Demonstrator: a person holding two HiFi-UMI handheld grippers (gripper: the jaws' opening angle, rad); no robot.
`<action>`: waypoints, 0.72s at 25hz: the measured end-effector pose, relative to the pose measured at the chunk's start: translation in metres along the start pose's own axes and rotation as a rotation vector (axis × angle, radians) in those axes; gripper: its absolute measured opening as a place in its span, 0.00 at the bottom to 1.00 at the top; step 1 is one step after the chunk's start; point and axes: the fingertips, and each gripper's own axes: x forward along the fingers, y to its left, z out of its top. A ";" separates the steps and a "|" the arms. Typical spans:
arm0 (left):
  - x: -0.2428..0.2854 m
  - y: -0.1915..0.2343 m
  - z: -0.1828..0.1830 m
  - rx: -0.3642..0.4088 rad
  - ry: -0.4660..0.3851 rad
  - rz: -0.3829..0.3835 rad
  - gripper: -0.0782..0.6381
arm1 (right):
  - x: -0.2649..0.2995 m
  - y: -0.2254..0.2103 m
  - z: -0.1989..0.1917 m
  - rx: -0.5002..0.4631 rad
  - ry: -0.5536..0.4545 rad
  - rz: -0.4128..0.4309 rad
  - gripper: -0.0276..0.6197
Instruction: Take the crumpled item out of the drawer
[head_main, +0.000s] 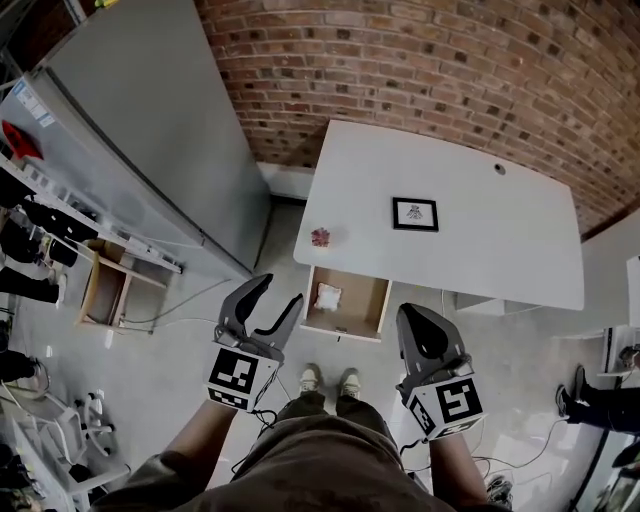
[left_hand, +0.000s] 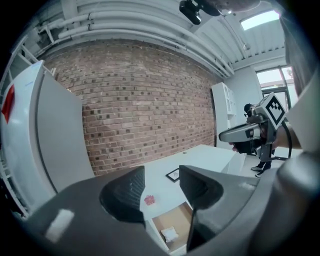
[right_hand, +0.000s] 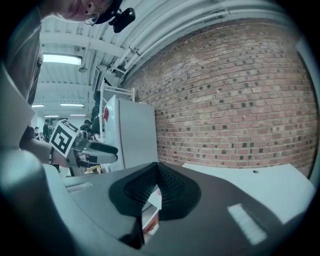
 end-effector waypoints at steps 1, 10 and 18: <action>0.006 0.001 -0.010 -0.001 0.022 -0.009 0.41 | 0.004 0.000 -0.006 0.009 0.012 -0.001 0.09; 0.062 0.009 -0.101 -0.001 0.185 -0.056 0.41 | 0.048 -0.011 -0.079 0.076 0.133 -0.022 0.09; 0.116 -0.001 -0.185 0.006 0.282 -0.116 0.41 | 0.089 -0.021 -0.155 0.128 0.218 -0.026 0.09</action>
